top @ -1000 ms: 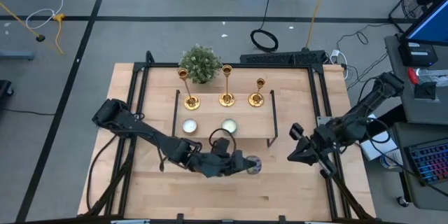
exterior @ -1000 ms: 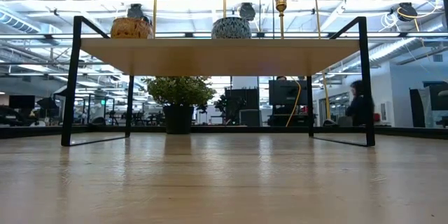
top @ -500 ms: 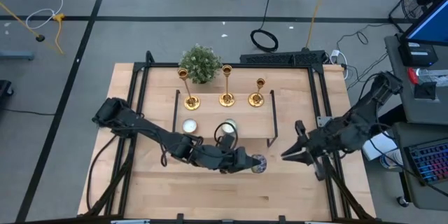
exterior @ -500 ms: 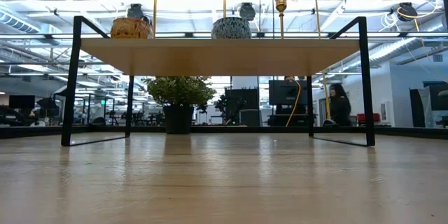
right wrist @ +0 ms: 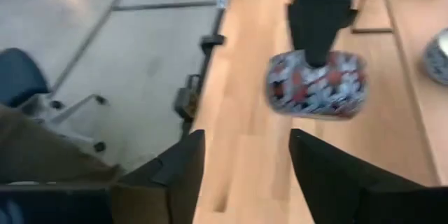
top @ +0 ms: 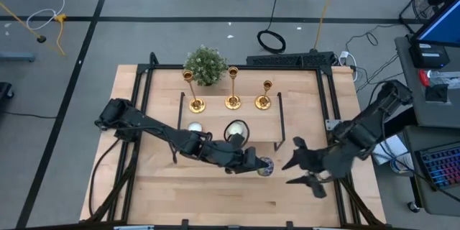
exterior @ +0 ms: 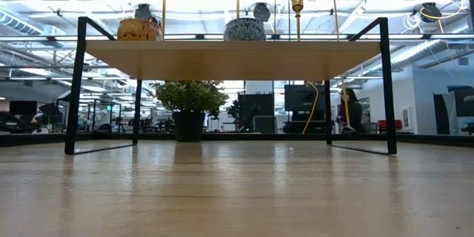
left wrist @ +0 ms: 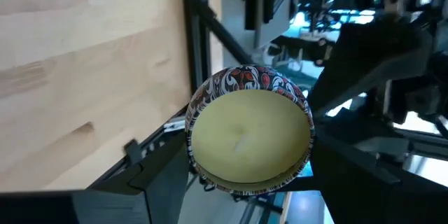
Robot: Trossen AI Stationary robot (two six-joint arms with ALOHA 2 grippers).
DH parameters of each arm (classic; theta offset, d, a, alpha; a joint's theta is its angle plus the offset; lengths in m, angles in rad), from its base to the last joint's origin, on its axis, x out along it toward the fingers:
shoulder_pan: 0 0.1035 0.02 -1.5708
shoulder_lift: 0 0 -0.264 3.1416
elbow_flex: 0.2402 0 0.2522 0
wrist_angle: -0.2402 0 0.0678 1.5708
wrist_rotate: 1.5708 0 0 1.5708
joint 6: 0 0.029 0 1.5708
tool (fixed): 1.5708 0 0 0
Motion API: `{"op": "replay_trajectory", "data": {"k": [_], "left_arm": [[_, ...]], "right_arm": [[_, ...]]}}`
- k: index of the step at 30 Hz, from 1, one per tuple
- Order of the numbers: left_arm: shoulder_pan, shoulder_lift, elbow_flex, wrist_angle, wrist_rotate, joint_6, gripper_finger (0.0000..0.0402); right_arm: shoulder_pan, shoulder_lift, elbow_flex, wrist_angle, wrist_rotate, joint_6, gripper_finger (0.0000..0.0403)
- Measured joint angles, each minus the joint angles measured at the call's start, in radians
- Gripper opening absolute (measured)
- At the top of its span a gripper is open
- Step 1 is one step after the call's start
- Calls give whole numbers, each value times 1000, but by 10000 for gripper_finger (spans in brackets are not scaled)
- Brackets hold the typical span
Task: Stock candles and holders on shelf
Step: Align the red scented candle with the other scented candles on the shelf
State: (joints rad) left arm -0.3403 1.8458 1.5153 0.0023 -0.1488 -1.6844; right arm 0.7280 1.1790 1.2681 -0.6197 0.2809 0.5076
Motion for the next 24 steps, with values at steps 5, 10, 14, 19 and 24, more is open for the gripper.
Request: {"op": "replay_trajectory", "data": {"k": [5,10,14,19,24], "left_arm": [[7,0,0,-37,78,10,266],[6,0,0,-85,138,36,266],[11,0,0,-121,174,73,266],[29,0,0,-144,196,116,266],[51,0,0,-174,224,137,270]], "right_arm": [[-44,58,49,-55,4,22,239],[-94,84,49,-38,-24,74,261],[-138,121,49,-35,-87,99,281],[-161,171,49,-35,-99,128,303],[-159,215,48,3,-102,139,306]]}}
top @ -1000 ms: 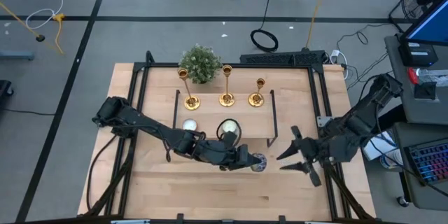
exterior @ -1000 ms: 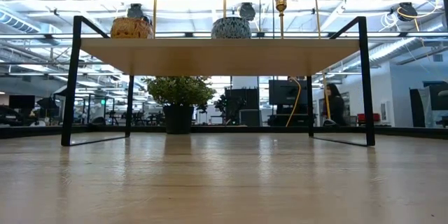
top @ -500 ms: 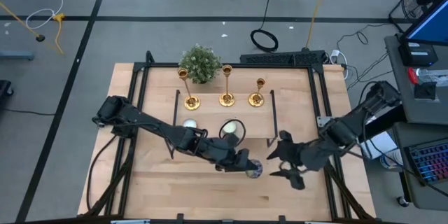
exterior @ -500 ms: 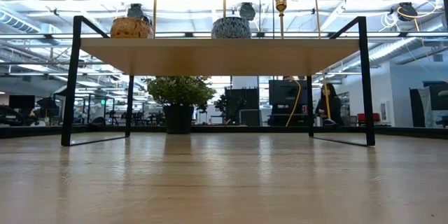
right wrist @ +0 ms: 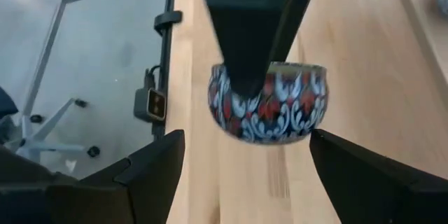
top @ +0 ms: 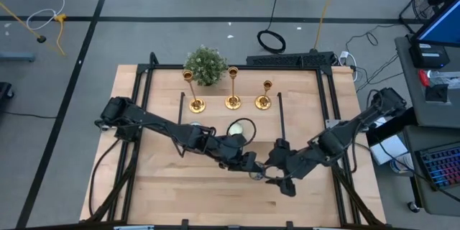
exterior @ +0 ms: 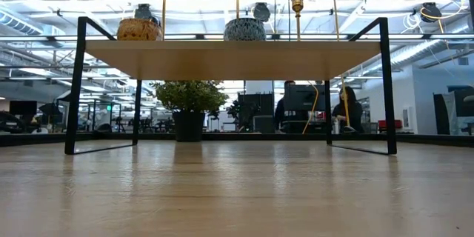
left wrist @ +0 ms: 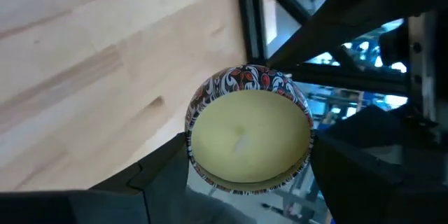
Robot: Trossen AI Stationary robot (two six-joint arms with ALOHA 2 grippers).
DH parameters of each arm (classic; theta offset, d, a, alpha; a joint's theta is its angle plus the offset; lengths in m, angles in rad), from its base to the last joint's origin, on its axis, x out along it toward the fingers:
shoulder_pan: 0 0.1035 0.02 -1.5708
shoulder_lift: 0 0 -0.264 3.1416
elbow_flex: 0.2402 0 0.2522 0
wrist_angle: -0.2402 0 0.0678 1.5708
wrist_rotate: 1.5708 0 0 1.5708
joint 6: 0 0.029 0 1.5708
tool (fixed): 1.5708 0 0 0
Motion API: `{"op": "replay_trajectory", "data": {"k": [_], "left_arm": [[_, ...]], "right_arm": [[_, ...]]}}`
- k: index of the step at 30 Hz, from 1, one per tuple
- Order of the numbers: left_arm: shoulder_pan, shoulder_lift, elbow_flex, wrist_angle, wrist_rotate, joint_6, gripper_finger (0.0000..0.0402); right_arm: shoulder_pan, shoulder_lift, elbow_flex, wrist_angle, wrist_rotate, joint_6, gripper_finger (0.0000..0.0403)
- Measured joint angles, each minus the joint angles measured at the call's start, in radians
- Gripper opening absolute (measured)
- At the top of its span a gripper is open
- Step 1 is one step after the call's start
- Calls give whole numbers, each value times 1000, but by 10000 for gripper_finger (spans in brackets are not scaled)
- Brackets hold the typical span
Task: Stock candles and holders on shelf
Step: Align the red scented candle with the other scented candles on the shelf
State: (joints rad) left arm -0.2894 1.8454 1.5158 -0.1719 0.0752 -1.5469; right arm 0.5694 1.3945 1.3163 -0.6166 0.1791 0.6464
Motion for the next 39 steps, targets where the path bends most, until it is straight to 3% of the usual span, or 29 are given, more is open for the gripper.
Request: {"op": "replay_trajectory", "data": {"k": [11,39], "left_arm": [[-2,0,0,-19,40,34,265],[8,-2,0,-35,42,36,265]], "right_arm": [[-1,78,0,82,5,-1,306],[-20,107,-1,151,-10,16,307]]}}
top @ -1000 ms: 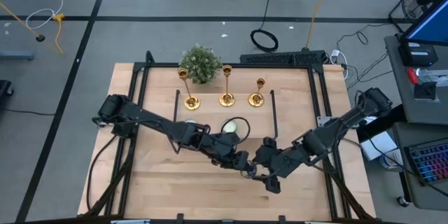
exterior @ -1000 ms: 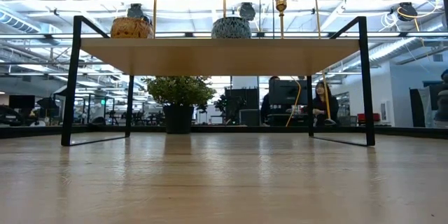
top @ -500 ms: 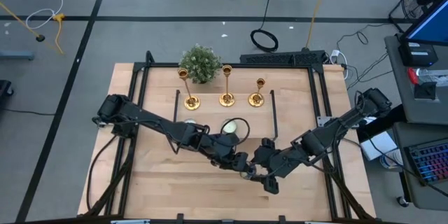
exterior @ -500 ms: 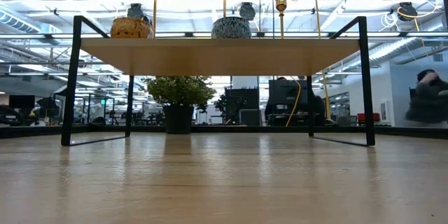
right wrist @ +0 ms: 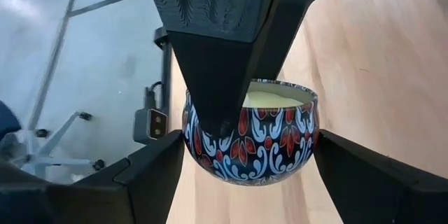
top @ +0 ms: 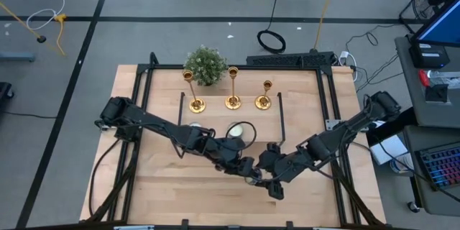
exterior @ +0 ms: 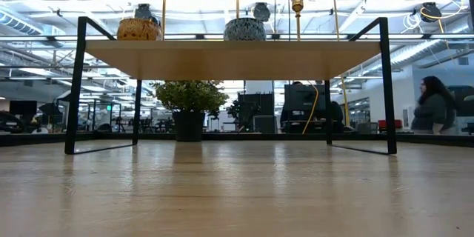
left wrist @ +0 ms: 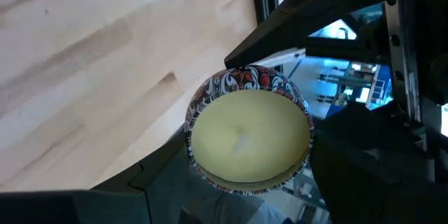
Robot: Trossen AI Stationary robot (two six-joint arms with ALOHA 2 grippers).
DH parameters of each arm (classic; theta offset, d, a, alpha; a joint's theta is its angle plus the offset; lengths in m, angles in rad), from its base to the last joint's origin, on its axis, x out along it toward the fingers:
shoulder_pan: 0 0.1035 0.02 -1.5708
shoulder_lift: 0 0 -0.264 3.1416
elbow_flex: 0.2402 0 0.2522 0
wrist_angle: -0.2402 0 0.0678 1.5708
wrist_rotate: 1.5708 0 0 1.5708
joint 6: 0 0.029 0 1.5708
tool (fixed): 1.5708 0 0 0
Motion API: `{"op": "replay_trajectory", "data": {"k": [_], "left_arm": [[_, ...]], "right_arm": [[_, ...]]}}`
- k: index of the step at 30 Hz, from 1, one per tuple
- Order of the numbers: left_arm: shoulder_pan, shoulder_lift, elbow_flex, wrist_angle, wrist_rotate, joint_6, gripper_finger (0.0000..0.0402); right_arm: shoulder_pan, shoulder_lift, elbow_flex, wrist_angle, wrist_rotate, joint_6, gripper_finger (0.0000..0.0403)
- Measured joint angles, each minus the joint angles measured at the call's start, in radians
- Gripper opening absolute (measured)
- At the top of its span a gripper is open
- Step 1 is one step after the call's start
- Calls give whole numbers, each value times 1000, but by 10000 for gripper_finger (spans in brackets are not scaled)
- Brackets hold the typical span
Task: Stock candles and holders on shelf
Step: Align the red scented candle with the other scented candles on the shelf
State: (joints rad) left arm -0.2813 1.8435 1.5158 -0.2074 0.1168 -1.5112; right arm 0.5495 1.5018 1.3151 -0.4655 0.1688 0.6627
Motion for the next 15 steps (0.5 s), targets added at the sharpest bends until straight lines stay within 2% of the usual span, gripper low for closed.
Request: {"op": "replay_trajectory", "data": {"k": [9,15], "left_arm": [[-1,2,0,-30,-4,1,265],[-3,2,0,-24,-5,1,265]], "right_arm": [[0,29,0,20,16,5,307],[-1,26,0,33,-19,15,314]]}}
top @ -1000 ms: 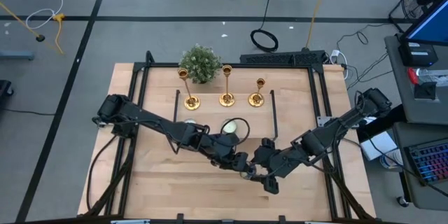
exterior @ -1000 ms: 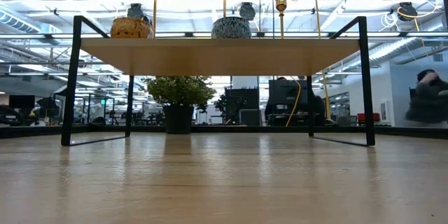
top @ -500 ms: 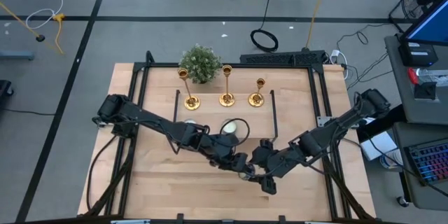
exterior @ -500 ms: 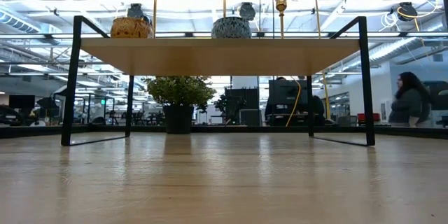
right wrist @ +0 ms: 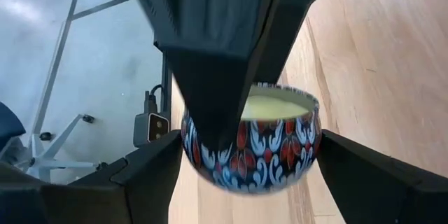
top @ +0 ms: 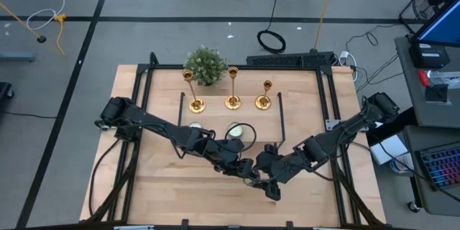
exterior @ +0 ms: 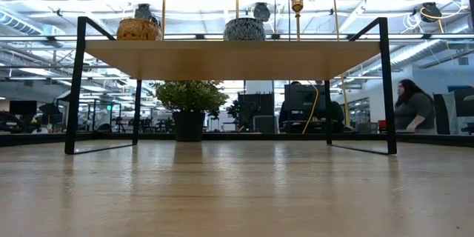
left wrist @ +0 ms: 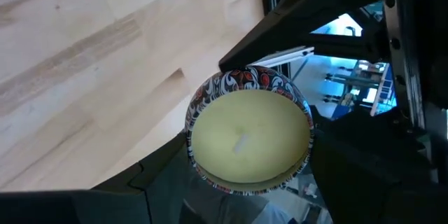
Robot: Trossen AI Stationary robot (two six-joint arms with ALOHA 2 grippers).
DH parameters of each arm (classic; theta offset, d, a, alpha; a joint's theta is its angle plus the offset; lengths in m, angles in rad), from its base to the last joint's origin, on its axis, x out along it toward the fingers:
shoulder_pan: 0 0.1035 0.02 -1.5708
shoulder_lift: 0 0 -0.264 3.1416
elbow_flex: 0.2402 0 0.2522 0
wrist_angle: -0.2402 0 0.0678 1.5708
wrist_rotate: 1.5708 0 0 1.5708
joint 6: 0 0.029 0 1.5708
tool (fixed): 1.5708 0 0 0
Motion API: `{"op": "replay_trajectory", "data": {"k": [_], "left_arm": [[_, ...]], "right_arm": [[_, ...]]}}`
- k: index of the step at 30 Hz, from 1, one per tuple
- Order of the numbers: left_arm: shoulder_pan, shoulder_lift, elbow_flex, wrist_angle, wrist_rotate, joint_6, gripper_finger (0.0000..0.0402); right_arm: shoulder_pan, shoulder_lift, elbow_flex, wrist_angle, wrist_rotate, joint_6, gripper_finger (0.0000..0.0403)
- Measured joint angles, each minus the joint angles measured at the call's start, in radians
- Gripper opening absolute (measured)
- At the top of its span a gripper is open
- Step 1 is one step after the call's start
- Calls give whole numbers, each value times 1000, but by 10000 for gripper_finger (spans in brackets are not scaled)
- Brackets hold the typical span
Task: Stock candles and holders on shelf
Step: Align the red scented candle with the other scented candles on the shelf
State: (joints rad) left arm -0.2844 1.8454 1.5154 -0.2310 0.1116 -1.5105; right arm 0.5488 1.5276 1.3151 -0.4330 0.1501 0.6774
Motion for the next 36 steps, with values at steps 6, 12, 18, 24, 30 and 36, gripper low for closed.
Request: {"op": "replay_trajectory", "data": {"k": [6,12,18,24,30,36], "left_arm": [[0,0,1,22,-14,7,265],[1,0,1,30,-20,10,265],[1,0,2,29,-14,10,265],[1,0,2,27,-11,10,265],[1,0,2,28,-11,9,265],[2,0,2,32,-14,10,280]], "right_arm": [[-2,0,0,21,5,3,342],[-2,0,0,26,8,1,348],[-2,0,0,25,7,-2,321],[-2,0,0,20,4,7,296],[-4,0,2,9,-17,13,301],[-5,-1,2,6,-20,17,296]]}}
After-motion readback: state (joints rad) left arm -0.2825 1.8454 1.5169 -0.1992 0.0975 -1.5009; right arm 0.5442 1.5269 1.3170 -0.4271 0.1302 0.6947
